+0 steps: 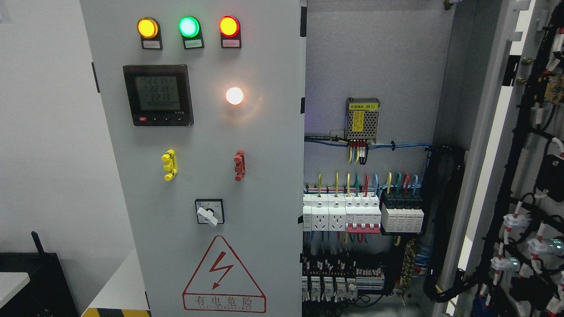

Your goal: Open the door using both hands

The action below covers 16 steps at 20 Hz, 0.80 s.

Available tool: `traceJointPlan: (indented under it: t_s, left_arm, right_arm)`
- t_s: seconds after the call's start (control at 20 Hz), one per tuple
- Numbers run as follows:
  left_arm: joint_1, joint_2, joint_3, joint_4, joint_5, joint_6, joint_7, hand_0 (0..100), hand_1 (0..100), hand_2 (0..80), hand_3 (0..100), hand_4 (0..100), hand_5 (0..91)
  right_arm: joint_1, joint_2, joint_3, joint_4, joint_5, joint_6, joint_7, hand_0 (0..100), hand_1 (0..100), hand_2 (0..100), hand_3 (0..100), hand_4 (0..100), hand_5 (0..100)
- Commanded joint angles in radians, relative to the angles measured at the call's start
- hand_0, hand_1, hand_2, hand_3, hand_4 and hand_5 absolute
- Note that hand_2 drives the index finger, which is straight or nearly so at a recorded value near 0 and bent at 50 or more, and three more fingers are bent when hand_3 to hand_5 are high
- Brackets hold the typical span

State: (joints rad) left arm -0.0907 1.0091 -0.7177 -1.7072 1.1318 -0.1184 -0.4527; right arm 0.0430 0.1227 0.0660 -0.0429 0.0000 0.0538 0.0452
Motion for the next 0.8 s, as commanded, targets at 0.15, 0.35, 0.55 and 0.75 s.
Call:
traceJointPlan:
  t_s: [0.15, 0.35, 0.55, 0.75]
  left_arm:
    - [0.424, -0.006, 0.414, 0.077, -0.185, -0.006, 0.014, 0, 0, 0.0, 0, 0, 0.0]
    - [0.627, -0.084, 0.555, 0.099, -0.306, -0.032, 0.014, 0, 0, 0.0, 0, 0, 0.0]
    - [0.654, -0.205, 0.557, 0.243, -0.481, -0.058, 0.014, 0, 0, 0.0, 0, 0, 0.0]
    - [0.637, -0.361, 0.555, 0.421, -0.722, -0.070, 0.012, 0, 0, 0.0, 0, 0, 0.0]
  right_arm:
    - [0.000, 0.000, 0.000, 0.000, 0.011, 0.000, -0.001, 38, 0, 0, 0, 0, 0]
    - [0.000, 0.000, 0.000, 0.000, 0.012, 0.000, 0.001, 38, 0, 0, 0, 0, 0]
    - [0.000, 0.000, 0.000, 0.000, 0.012, 0.000, 0.001, 38, 0, 0, 0, 0, 0]
    - [0.000, 0.000, 0.000, 0.000, 0.012, -0.002, 0.001, 38, 0, 0, 0, 0, 0]
